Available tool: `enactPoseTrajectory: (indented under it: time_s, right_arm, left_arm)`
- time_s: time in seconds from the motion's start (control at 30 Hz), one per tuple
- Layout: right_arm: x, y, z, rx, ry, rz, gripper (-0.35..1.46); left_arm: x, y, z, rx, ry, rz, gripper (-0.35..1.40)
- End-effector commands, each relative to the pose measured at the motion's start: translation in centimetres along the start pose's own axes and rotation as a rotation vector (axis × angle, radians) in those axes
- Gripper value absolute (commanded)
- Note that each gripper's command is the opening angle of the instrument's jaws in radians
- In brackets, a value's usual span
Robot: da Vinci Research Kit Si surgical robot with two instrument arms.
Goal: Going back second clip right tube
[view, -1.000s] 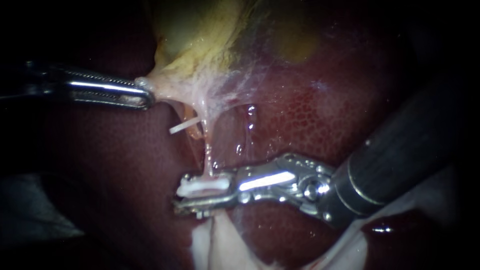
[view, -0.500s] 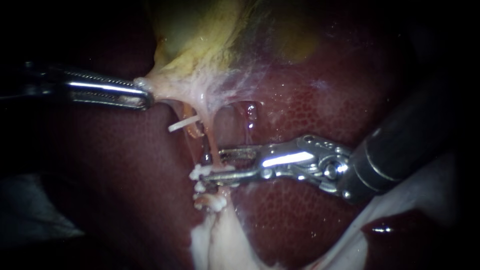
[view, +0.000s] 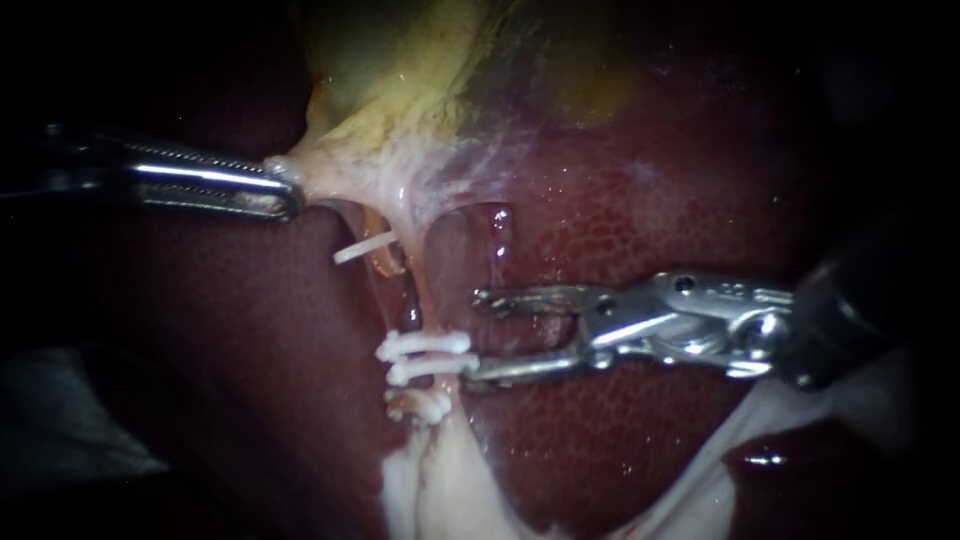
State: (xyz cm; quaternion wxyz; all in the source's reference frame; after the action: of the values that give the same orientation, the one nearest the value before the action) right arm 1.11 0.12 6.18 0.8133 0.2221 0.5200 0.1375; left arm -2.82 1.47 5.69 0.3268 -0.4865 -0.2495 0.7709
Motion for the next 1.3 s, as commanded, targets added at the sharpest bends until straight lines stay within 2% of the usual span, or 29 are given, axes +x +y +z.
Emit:
enactPoseTrajectory:
  time_s: [0.03, 0.13, 0.37, 0.6, 0.77, 0.83, 0.9, 1.03, 1.3]
  right_arm:
    - [0.03, -0.04, -0.1, -0.006, -0.046, -0.045, 0.5]
    - [0.12, -0.09, -0.32, -0.022, -0.099, -0.085, 0.5]
    - [0.25, -0.05, -0.76, -0.019, -0.103, -0.139, 0.5]
    - [0.26, -0.02, -0.85, -0.019, -0.088, -0.14, 0.5]
    - [0.28, 0.0, -0.86, -0.019, -0.07, -0.137, 0.5]
    - [0.29, 0.01, -0.87, -0.013, -0.048, -0.133, 0.5]
    - [0.31, 0.03, -0.9, -0.008, -0.032, -0.13, 0.5]
    - [0.33, 0.04, -0.94, 0.002, -0.028, -0.128, 0.5]
    - [0.33, 0.03, -0.96, 0.009, -0.027, -0.128, 0.5]
  left_arm:
    - [0.0, -0.01, 0.0, 0.0, 0.0, 0.0, -0.35]
    - [0.0, -0.01, 0.0, -0.001, 0.0, 0.0, -0.35]
    - [-0.02, -0.03, 0.01, -0.001, 0.0, 0.002, -0.35]
    - [-0.1, -0.11, 0.09, 0.004, 0.0, 0.006, -0.35]
    - [-0.28, -0.19, 0.34, 0.001, 0.002, 0.023, -0.35]
    - [-0.34, -0.24, 0.47, -0.003, -0.006, 0.021, -0.35]
    - [-0.38, -0.29, 0.56, -0.004, -0.009, 0.018, -0.35]
    - [-0.42, -0.35, 0.72, -0.009, -0.014, 0.009, -0.35]
    - [-0.43, -0.36, 0.75, -0.011, -0.017, 0.011, -0.35]
